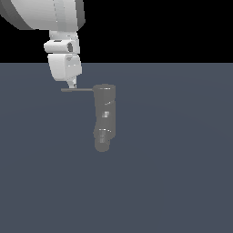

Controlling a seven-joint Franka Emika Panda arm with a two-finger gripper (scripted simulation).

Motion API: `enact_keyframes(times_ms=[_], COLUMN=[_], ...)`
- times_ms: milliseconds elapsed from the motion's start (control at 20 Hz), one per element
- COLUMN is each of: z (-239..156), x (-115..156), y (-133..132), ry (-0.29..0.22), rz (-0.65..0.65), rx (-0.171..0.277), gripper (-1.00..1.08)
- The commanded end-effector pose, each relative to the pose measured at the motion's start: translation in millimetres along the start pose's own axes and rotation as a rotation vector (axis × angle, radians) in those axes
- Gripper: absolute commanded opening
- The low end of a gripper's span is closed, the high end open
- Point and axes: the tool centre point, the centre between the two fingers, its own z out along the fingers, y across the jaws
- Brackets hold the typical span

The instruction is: Turn on the faucet by rotating a designated handle.

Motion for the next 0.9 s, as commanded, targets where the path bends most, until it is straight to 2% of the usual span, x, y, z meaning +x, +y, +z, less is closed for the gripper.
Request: enact_keyframes(times_ms=[0, 850], z=[0, 0], x=[0, 2], y=[4, 53], ry=[0.000, 0.000], rz=[0.000, 0.000], rx=[0.000, 0.000], gripper=[-1.00, -1.00])
